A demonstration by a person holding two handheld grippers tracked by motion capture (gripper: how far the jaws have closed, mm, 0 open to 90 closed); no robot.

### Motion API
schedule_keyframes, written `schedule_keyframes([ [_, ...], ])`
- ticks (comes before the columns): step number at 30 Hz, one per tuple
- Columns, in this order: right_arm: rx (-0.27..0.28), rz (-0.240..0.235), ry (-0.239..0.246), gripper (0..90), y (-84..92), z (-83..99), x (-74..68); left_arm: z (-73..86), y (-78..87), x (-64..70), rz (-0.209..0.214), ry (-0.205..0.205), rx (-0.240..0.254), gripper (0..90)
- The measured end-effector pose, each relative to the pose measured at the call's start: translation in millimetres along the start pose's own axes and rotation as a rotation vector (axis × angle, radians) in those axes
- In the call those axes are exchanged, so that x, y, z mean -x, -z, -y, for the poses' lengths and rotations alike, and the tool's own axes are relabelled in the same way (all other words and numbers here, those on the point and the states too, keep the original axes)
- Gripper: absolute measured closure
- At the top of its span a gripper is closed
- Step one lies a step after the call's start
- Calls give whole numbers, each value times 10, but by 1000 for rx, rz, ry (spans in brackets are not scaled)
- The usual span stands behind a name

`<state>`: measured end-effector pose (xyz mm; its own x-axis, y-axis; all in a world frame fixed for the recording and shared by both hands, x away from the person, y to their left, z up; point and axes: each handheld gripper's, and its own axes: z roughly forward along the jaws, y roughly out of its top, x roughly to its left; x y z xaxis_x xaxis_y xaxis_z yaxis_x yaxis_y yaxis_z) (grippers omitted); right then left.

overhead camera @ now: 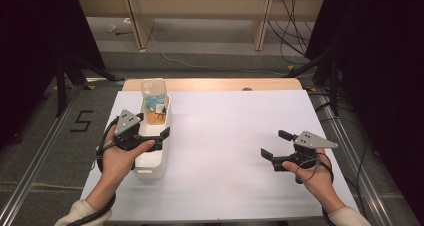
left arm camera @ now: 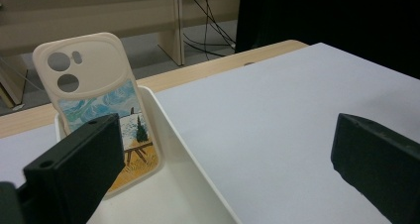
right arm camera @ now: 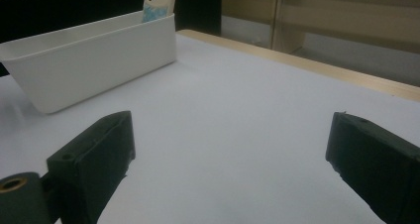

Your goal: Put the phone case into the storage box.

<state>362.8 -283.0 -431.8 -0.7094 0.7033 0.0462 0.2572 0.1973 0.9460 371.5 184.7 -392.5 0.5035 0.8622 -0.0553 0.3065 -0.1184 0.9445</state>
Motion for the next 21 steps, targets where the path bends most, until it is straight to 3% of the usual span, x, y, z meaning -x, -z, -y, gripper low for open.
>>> schedule_keyframes([
  [21, 1, 0, 4, 59, 3, -1, 0, 127, 104, 83, 26, -22, 17, 0],
])
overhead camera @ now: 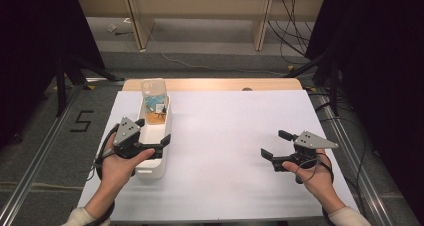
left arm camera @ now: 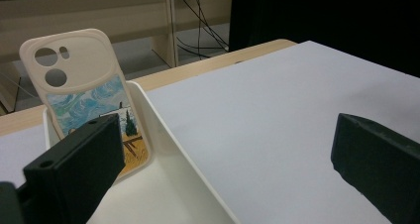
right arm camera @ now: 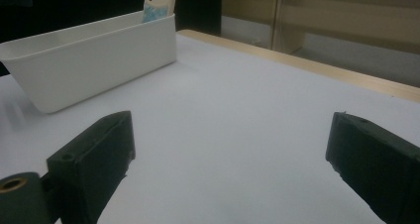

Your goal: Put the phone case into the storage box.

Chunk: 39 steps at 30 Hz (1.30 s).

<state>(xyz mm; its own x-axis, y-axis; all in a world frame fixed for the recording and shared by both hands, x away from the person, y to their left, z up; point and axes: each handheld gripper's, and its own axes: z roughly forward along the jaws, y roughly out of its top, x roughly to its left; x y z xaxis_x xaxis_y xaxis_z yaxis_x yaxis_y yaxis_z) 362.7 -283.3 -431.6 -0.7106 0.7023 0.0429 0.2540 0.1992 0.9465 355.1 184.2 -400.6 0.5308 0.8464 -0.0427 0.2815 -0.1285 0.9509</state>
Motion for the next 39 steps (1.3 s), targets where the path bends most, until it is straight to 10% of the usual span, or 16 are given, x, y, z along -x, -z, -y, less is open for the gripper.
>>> schedule_keyframes([
  [39, 4, 1, -1, 60, 3, 2, 10, 118, 39, 56, 23, -24, -13, 0],
])
